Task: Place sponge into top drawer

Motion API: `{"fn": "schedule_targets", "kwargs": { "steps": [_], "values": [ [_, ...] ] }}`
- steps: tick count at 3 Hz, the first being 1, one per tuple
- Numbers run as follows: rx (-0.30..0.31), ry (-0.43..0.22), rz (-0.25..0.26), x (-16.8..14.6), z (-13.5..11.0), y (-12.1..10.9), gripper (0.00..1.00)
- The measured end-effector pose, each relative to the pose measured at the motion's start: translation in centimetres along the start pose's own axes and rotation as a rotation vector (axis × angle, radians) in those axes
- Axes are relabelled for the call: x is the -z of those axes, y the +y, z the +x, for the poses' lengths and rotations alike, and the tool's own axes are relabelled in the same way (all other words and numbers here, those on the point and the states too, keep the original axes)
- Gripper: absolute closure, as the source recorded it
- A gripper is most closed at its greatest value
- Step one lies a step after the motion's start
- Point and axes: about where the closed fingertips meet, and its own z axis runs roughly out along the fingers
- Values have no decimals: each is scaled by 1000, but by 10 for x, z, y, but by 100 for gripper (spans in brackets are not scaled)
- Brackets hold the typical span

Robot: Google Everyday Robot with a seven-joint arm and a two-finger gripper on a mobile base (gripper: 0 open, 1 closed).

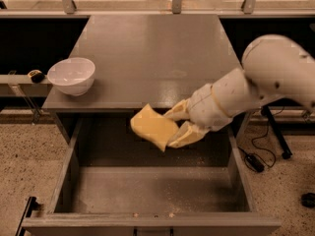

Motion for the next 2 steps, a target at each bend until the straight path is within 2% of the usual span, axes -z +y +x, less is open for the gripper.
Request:
{"fn": "schedule_targets", "kwargs": {
  "steps": [1, 2],
  "values": [
    [14, 4, -21, -81, 52, 37, 100],
    [16, 1, -21, -82, 53, 36, 100]
  ]
}}
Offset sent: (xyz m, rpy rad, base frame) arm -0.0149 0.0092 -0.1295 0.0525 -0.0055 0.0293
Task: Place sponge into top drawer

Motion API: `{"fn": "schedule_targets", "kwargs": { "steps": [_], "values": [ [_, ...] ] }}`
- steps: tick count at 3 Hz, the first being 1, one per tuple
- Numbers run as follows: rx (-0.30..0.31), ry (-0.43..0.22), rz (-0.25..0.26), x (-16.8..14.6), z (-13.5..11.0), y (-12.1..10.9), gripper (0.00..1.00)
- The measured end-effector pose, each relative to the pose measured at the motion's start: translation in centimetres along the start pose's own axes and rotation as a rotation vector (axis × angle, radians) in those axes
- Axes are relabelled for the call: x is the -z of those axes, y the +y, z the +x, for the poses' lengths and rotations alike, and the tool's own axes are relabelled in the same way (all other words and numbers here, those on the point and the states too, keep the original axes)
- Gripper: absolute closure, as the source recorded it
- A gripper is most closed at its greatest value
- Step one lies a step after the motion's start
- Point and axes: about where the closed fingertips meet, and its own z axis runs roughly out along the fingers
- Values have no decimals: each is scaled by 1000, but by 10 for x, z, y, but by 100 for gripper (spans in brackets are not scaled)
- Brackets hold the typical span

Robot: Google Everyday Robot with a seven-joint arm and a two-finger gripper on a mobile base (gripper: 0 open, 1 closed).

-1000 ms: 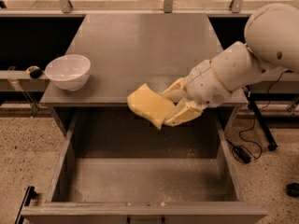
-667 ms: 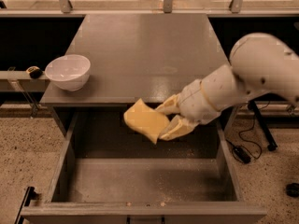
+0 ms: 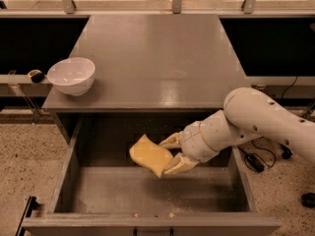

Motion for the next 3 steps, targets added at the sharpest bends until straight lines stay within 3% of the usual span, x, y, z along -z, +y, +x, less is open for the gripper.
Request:
{"fn": "schedule_targets", "kwargs": {
  "steps": [2, 3],
  "values": [
    [-164, 75, -9, -50, 74, 15, 100],
    [-202, 90, -23, -68, 92, 20, 82]
  ]
}}
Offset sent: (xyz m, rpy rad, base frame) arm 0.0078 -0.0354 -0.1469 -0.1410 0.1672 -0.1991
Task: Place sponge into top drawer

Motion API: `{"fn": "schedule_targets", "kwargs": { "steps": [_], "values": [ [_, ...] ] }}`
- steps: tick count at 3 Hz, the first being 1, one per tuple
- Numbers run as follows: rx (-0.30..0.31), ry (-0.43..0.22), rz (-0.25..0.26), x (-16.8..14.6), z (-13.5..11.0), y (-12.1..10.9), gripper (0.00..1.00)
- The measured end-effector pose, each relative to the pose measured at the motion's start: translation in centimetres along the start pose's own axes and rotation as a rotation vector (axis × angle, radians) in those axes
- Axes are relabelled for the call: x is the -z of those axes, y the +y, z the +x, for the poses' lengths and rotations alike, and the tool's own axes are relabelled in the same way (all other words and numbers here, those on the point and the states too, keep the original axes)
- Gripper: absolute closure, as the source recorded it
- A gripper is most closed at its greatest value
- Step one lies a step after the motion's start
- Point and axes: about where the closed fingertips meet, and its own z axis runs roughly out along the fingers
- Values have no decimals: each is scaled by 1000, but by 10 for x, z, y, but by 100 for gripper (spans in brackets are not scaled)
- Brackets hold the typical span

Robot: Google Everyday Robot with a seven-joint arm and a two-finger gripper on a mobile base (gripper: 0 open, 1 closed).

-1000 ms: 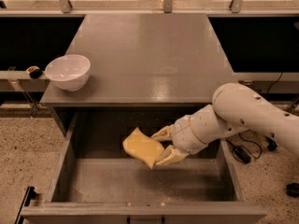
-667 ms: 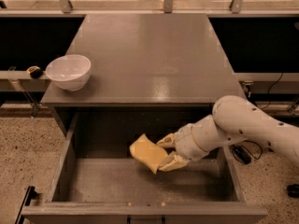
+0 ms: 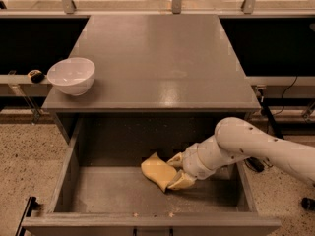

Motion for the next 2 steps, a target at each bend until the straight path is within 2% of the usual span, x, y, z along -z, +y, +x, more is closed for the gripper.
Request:
{"fn": "schedule_targets", "kwargs": {
  "steps": [1, 2],
  "values": [
    [-2, 1, -1, 2, -1, 0, 58],
    [-2, 1, -1, 2, -1, 0, 27]
  ]
}}
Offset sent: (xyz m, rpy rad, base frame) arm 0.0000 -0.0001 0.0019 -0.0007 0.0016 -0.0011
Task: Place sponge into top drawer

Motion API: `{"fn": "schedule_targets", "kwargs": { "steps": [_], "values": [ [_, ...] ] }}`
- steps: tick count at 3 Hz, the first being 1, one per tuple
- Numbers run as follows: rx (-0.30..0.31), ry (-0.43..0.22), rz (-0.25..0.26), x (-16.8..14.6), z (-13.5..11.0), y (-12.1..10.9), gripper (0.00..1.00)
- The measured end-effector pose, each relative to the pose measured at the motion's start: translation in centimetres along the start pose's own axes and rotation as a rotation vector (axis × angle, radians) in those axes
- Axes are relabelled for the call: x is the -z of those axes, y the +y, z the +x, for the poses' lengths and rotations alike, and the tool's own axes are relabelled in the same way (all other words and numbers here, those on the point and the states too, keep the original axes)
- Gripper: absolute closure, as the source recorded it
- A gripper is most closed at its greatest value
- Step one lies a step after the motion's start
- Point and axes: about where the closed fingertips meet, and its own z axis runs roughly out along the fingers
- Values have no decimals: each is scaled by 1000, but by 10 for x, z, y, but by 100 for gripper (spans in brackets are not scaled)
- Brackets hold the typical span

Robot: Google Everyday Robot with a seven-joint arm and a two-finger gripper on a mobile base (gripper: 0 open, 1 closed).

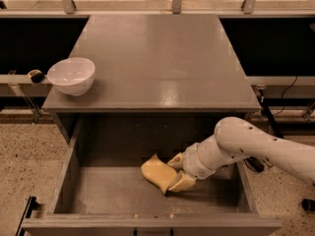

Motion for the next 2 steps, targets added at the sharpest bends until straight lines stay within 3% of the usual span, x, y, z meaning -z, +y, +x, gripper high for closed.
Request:
{"fn": "schedule_targets", "kwargs": {
  "steps": [1, 2],
  "values": [
    [0, 0, 0, 0, 0, 0, 4],
    [39, -32, 6, 11, -6, 4, 0]
  ]
}}
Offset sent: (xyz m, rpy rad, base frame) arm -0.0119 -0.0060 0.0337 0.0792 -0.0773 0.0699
